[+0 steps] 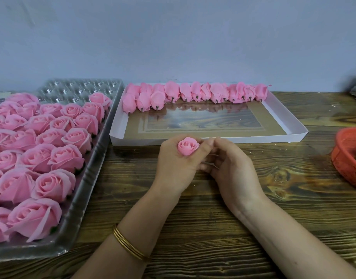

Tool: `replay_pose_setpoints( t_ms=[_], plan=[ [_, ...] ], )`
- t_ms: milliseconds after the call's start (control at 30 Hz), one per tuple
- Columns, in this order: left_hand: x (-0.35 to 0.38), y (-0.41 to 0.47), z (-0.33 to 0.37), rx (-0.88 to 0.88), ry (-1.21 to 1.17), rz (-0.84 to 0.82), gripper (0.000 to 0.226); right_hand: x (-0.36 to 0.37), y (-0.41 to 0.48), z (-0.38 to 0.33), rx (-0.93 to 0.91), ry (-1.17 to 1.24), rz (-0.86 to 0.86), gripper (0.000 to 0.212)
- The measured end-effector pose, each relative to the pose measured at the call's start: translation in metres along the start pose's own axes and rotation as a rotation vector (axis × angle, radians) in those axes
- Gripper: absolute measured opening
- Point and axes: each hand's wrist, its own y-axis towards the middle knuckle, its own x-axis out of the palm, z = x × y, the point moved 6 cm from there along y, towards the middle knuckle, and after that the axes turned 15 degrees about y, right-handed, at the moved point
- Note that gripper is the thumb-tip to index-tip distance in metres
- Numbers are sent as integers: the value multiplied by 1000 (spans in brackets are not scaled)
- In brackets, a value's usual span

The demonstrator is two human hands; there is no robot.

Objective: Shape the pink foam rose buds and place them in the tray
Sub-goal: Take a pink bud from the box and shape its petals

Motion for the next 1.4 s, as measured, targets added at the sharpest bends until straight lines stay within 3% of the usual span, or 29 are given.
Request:
replay_pose_setpoints(
  t_ms=[100, 267, 467, 833, 1000, 1100, 1300, 1400],
  plan=[
    [-2, 1, 0, -43, -96, 10, 9, -4, 0, 2, -26, -116, 24, 17],
    [-1, 1, -7, -182, -282, 34, 21, 7, -5, 1, -157, -434, -79, 29],
    [2, -1, -9, -240, -348, 40, 26, 13, -9, 3, -231, -520, -132, 31],
    [3, 2, -5, -220, -346, -97, 21, 14, -9, -1, -226, -448, -171, 19],
    [2, 4, -1, -157, -322, -213, 18, 14, -6, 3, -88, -319, -219, 10],
    [1, 4, -1, -133, -300, -174, 24, 15, -7, 7, -22, -261, -231, 7],
    [2, 4, -6, -142, -274, -74, 45, 15, -7, 4, -141, -414, -195, 33],
    [4, 5, -5, -126, -266, -98, 49, 14, -7, 3, -162, -405, -200, 24]
  ],
)
